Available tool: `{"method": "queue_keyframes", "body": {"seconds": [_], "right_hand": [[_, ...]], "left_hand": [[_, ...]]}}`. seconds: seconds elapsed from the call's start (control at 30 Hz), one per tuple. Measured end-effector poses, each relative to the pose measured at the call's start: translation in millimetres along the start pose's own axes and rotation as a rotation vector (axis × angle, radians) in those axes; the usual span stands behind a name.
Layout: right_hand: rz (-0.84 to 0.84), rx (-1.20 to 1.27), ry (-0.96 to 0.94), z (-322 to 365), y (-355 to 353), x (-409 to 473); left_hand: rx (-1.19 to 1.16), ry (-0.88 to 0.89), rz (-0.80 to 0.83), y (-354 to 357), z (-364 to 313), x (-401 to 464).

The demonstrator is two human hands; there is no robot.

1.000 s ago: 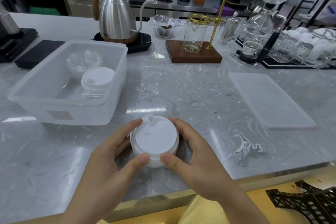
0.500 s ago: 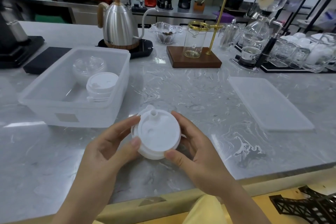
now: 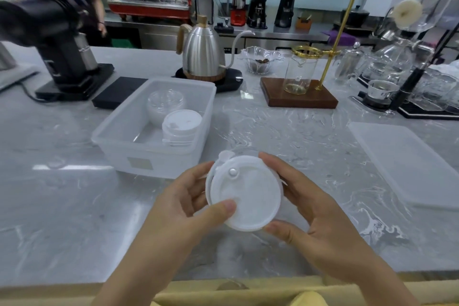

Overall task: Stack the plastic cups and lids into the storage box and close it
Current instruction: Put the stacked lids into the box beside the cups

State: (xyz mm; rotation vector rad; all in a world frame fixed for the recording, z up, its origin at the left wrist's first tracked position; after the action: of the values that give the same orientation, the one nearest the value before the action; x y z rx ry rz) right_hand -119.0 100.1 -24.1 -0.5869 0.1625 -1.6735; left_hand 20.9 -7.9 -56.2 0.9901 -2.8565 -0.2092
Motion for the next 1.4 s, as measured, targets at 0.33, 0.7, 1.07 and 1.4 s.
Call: {"method": "queue_keyframes", "body": {"seconds": [0.33,0.7,1.07,1.4], "right_hand": [[-0.135,0.363,0.067,7.5,11.9,31.2],[-0.121,0.378,0.061,38.5,14.9,83.5],[-0.042,0.066,0.096,46.2,25.3,195.7],[0.147,-0.057,0.213,12.3,57.4,230.1]], "left_hand": [[0.016,0.106,-0.117,-20.7,-34.2,-12.7],[0.313,0.218,-0.224,-63.7,-90.8,-12.1],[0.708,0.038,-0.380,-158.2,-132.9,40.8],[0.797,-0.124,-0.255,-188.6,-121.7,66.7]]}}
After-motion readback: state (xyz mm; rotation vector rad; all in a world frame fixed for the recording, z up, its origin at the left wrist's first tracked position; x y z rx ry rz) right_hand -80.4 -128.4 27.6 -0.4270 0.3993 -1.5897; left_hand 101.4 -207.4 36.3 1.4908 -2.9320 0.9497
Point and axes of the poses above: each hand's wrist, its own x-axis towards the middle knuckle, its own y-axis out of the palm, z = x × y, the point moved 10 cm from there along x, towards the middle knuckle, and after that the axes turned 6 degrees about z, right-handed, at the moved point
